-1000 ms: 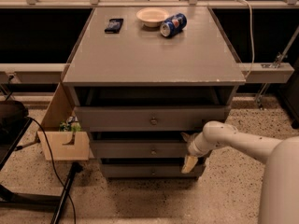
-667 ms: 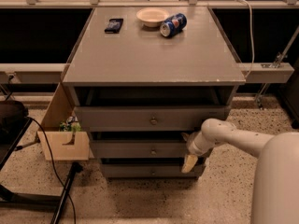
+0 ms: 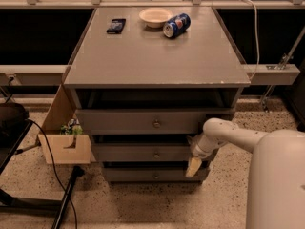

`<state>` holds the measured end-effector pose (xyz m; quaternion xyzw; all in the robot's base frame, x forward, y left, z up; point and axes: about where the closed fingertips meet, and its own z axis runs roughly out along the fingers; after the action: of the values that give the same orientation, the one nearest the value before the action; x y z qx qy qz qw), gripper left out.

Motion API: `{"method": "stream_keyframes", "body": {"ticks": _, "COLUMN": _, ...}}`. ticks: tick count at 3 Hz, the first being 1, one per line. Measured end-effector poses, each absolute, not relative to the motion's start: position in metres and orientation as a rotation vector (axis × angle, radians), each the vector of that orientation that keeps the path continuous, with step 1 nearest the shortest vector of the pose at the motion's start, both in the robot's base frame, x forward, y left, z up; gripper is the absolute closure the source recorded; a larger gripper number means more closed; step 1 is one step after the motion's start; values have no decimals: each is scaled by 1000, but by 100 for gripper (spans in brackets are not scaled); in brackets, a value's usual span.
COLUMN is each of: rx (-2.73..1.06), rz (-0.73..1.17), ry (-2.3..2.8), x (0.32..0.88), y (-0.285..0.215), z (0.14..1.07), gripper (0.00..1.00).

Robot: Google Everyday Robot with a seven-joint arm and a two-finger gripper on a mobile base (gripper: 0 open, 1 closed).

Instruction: Open middle drawer

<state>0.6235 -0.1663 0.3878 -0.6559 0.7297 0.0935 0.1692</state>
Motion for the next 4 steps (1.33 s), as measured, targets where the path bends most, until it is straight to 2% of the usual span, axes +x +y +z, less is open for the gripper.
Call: {"method": "stream_keyframes", "body": {"ticks": 4, "rx": -1893, "rz": 330, "ry": 2172, "x": 590, "y": -175, "z": 390, "gripper": 0}}
